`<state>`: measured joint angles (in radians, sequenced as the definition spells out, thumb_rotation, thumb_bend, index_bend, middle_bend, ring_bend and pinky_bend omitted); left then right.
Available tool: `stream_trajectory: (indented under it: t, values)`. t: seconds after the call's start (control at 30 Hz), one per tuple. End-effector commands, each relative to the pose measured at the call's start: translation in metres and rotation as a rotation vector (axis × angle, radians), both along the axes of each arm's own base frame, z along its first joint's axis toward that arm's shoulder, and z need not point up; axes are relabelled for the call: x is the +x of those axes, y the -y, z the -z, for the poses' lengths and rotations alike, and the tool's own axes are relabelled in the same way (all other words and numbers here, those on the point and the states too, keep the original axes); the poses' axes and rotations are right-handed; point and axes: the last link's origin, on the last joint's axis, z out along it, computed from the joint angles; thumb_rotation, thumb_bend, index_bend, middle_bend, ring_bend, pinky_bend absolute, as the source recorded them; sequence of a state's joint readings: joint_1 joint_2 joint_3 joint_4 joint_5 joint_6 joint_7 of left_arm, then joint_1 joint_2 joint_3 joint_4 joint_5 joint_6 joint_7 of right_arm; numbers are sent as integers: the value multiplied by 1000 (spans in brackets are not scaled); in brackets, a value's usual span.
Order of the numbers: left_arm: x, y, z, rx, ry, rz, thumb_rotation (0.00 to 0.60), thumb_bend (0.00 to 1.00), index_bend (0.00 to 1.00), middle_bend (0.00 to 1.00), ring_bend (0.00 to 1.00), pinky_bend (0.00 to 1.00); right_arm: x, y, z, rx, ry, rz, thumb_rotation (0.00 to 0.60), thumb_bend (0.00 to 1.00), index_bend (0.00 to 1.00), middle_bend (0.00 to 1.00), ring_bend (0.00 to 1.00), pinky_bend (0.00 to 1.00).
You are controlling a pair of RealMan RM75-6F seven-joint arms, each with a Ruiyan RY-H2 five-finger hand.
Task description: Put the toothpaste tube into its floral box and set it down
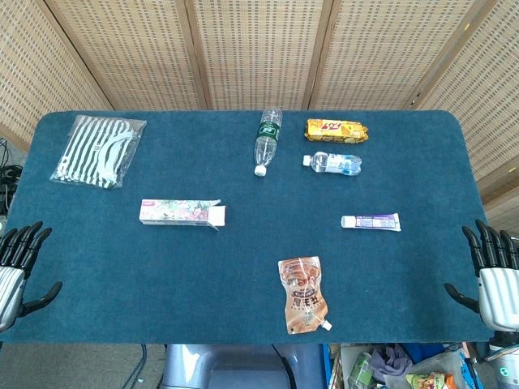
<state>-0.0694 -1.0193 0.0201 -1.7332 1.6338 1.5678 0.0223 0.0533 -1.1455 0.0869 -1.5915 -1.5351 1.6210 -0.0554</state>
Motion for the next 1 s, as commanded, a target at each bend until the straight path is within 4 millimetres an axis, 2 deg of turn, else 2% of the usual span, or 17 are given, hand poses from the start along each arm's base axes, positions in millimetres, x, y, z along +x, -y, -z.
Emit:
stream_trajectory:
  t: [0.03,0.13,0.33,0.47,0.6,0.77,0.9,1.0]
  values:
    - [-2,1,0,-11,-19,-4,600,78,0,0,0,0,0,0,0,2,0,1,600,0,0,0,0,0]
    - [-2,2,0,-23,-19,-7,600,34,0,0,0,0,0,0,1,6,2,1,600,0,0,0,0,0]
    - [0,3,0,-22,-17,1,600,28,0,0,0,0,0,0,1,12,6,-1,600,0,0,0,0,0]
    - [-1,0,0,-10,-19,-5,600,27,0,0,0,0,3,14,7,63,52,-25,600,0,0,0,0,0]
    - [-1,-6,2,-7,-15,-2,600,27,0,0,0,0,2,51,18,143,46,-62,600,0,1,10,0,0]
    - [-1,-12,6,7,-22,-1,600,27,0,0,0,0,-4,111,40,249,59,-9,600,0,48,109,6,0]
    - [-3,-17,10,13,-35,-32,600,28,0,0,0,0,-6,149,62,300,101,47,600,0,76,200,97,49]
    - [-5,-21,12,9,-49,-53,600,29,0,0,0,0,-6,165,75,319,91,62,600,0,110,243,143,109]
